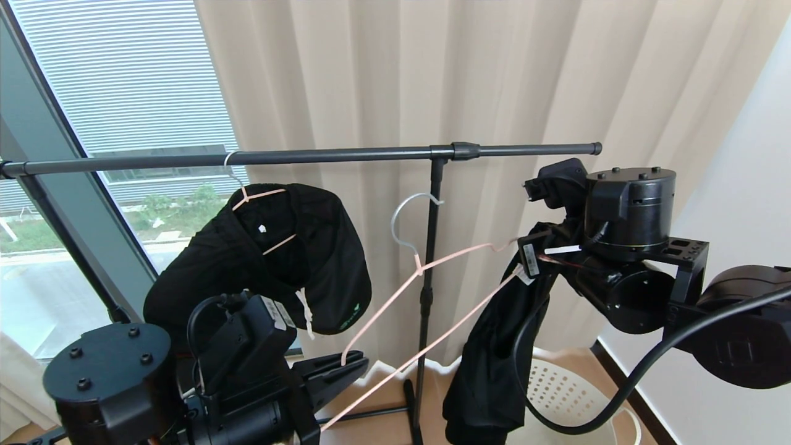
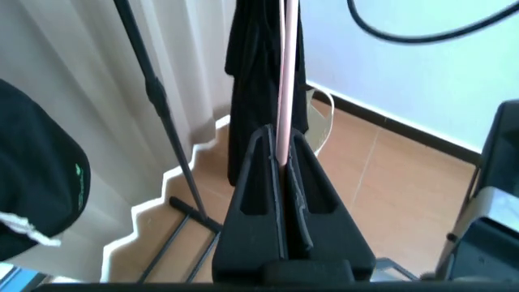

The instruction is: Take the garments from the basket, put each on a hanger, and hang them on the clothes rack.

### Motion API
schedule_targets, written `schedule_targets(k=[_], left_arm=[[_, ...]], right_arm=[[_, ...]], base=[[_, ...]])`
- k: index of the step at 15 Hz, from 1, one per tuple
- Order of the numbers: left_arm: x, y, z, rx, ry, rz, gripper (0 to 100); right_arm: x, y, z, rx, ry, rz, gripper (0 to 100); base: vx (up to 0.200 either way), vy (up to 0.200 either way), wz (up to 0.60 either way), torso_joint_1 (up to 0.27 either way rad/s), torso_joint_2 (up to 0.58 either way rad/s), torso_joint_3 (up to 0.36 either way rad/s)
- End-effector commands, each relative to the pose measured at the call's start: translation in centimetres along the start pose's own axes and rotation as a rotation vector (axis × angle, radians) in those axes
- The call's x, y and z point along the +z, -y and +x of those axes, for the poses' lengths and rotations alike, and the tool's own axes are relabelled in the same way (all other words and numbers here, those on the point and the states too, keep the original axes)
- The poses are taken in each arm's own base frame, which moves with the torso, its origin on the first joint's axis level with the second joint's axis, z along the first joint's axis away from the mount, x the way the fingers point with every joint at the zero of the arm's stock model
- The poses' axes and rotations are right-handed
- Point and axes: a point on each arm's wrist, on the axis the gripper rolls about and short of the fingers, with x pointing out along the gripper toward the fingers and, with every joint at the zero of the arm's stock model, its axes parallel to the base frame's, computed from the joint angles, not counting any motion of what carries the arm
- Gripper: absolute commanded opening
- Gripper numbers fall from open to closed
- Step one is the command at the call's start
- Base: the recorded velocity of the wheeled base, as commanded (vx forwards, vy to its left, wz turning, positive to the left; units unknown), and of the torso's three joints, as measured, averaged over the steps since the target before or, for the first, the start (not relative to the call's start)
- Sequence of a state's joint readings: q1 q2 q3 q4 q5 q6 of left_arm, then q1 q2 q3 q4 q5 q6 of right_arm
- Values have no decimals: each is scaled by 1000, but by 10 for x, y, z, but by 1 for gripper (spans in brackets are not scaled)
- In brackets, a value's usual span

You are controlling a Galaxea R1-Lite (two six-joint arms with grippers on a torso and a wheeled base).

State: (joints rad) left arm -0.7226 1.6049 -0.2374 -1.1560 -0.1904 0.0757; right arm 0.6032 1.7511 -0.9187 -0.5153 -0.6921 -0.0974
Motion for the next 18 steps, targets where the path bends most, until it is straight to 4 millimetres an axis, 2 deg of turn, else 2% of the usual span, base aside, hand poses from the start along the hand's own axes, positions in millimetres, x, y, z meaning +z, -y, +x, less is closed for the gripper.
schedule_targets(k=[1,6,18], left_arm=[[-11,-2,15,1,-26,-6,0],[-7,-4,20,27,-10,-2,0],[-9,-4,19,25,-13,-9,0]], right_arm=[[1,1,-2,3,4,3,0],[2,-2,-26,54,32,-1,0],[4,-41,-91,277,111,-17,0]], base=[[0,0,0,0,0,0],[0,0,0,0,0,0],[0,0,0,0,0,0]])
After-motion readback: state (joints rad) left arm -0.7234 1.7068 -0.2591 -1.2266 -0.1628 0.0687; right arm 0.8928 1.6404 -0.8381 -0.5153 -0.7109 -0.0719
